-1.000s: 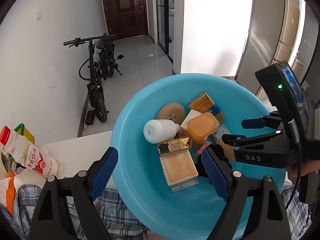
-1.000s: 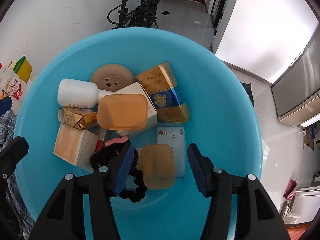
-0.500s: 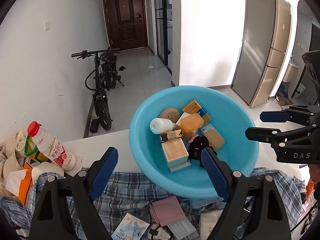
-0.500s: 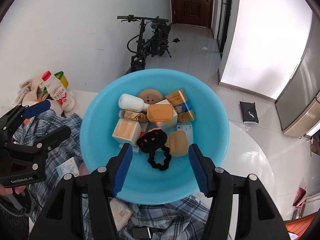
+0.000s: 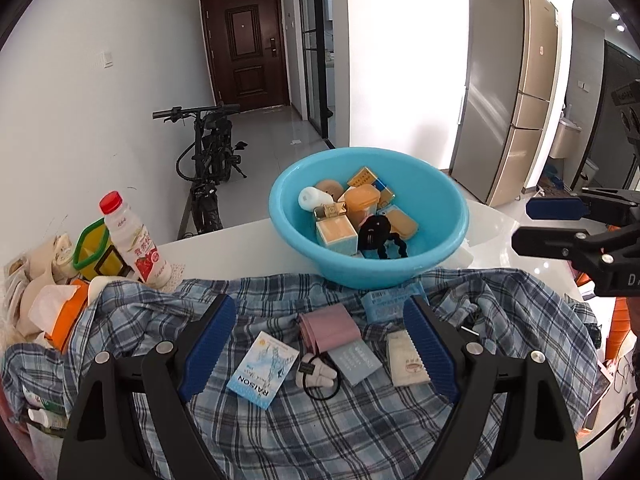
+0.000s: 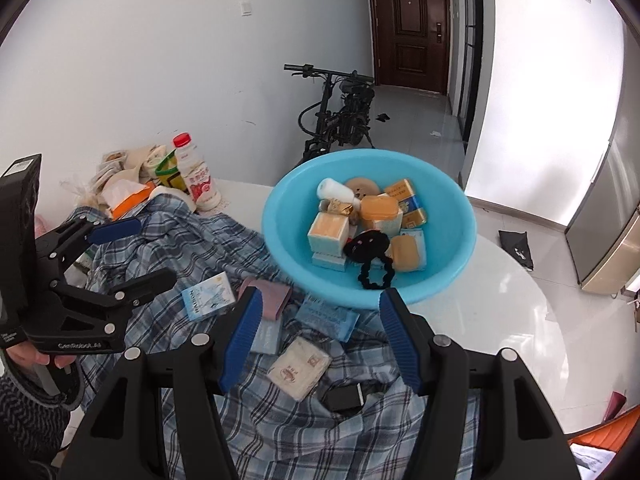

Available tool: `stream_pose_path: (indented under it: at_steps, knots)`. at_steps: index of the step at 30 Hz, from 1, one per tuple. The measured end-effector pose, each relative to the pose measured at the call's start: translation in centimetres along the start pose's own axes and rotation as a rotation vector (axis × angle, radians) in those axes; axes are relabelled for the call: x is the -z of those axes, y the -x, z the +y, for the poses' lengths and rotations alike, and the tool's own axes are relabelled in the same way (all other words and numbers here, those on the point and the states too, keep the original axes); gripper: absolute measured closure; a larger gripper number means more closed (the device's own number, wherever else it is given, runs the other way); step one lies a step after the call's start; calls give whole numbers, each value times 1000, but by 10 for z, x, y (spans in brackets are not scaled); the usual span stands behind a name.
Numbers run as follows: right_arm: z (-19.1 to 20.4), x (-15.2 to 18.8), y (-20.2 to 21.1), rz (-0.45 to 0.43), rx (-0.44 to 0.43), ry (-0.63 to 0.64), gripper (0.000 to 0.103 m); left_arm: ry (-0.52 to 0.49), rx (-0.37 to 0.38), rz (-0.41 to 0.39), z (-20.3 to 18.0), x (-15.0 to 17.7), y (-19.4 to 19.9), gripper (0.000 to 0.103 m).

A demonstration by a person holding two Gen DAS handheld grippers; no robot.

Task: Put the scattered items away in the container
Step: 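Withdraw both tools from the basin back over the plaid shirt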

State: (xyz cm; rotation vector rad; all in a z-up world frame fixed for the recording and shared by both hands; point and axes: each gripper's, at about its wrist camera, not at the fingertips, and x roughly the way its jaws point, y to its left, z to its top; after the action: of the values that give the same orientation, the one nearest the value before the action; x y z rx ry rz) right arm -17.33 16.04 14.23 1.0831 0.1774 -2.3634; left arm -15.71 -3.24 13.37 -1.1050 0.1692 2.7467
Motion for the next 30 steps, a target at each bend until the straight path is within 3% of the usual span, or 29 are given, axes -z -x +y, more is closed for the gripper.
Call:
stream_pose_path:
  at_steps: [2,6,12,15,20,25,30]
  knots:
    - [11,22,1,2,-5,19,43,21,5,-1,0,19,6,15]
    - [27,65,1,1,-8,20,43,67,85,33,-3,55,13,15]
    - [39,119,-7,-17,-39,-46,40,48,42,21,-19,98,23,15]
    - [42,139,-12,-33,-45,-106,38,91,76,29,-17,116,21,15]
    - [36,153,-23,-38,-35,-206,37,168,98,54,-7,132,6,15]
    - [32,151,-31,-18,37,-174,37,146,27,40,-1,139,-1,15]
    - [30,154,-40,12,41,-168,34,142,18,60,2,144,-10,15]
